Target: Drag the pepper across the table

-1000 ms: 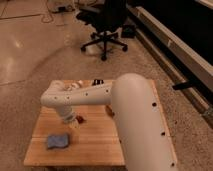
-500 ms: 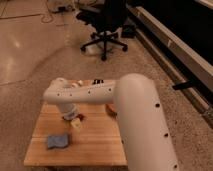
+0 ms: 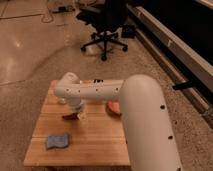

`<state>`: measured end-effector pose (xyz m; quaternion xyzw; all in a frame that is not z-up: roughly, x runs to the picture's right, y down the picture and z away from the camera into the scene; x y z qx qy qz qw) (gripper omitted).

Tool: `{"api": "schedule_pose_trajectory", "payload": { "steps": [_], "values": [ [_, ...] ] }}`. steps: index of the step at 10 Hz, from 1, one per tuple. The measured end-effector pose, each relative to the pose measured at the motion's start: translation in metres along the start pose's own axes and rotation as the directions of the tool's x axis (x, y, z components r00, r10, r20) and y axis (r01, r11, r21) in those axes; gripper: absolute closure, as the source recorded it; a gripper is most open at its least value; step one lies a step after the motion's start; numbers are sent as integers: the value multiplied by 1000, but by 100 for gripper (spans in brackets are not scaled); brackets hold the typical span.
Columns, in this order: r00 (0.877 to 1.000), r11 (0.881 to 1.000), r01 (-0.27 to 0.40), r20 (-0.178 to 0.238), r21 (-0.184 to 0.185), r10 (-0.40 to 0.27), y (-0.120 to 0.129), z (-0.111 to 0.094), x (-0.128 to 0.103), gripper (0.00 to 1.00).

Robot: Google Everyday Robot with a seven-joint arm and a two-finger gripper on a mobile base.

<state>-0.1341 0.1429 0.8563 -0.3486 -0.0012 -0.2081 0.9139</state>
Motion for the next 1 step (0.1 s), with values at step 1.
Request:
{"api": "schedule_pose_trajectory", "payload": {
  "steps": [1],
  "values": [
    [1000, 1000, -21, 9, 9, 21, -4, 7, 3, 20]
  ]
}}
